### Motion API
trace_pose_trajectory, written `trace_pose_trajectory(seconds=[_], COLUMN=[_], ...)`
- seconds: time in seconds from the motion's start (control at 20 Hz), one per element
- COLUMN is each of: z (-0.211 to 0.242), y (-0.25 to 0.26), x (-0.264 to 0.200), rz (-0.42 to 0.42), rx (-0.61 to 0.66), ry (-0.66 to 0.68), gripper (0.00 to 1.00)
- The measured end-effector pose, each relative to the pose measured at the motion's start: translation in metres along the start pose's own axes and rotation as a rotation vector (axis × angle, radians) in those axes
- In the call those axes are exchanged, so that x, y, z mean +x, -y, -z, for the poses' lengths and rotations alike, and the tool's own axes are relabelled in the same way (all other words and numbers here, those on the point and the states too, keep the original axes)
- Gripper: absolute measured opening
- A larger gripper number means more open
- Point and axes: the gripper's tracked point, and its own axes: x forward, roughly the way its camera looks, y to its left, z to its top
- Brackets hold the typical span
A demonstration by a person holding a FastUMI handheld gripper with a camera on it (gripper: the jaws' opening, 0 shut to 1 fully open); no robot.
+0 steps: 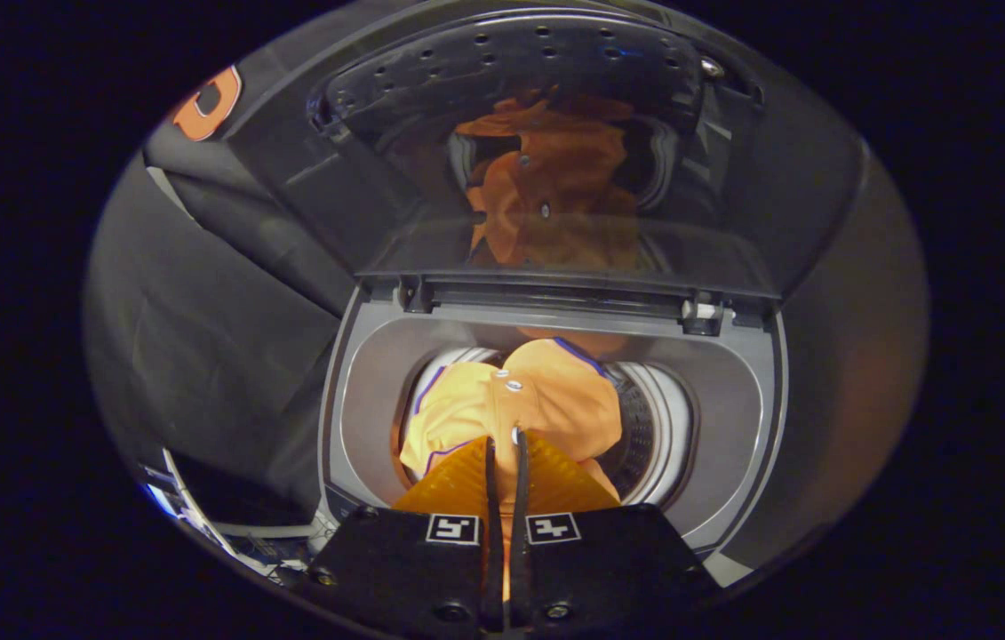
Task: Put the clothes into the washing machine and then close the washing machine lid.
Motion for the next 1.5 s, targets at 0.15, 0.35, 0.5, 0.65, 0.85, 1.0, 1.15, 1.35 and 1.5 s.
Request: trace_pose_trajectory(seconds=[0.15,0.35,0.5,0.65,0.85,1.0,1.15,1.35,1.5], z=[0.0,0.013,0.003,-0.003,-0.03,-0.066,-0.104,-0.167,-0.206], y=[0.002,0.0,0.006,-0.007,-0.03,-0.04,-0.049,-0.049,-0.043], x=[-0.001,0.002,-0.003,-0.023,-0.078,-0.124,-0.159,-0.179,-0.172], rz=[-0.001,-0.016,0.02,-0.02,-0.076,-0.102,-0.103,-0.079,-0.033], rx=[0.001,-0.01,-0.003,-0.04,-0.047,-0.07,-0.115,-0.099,-0.087], ry=[0.002,-0.056,-0.012,0.011,0.105,0.181,0.247,0.342,0.365], gripper=[0.06,0.4,1.0,1.0,1.0,1.0,1.0,1.0,1.0])
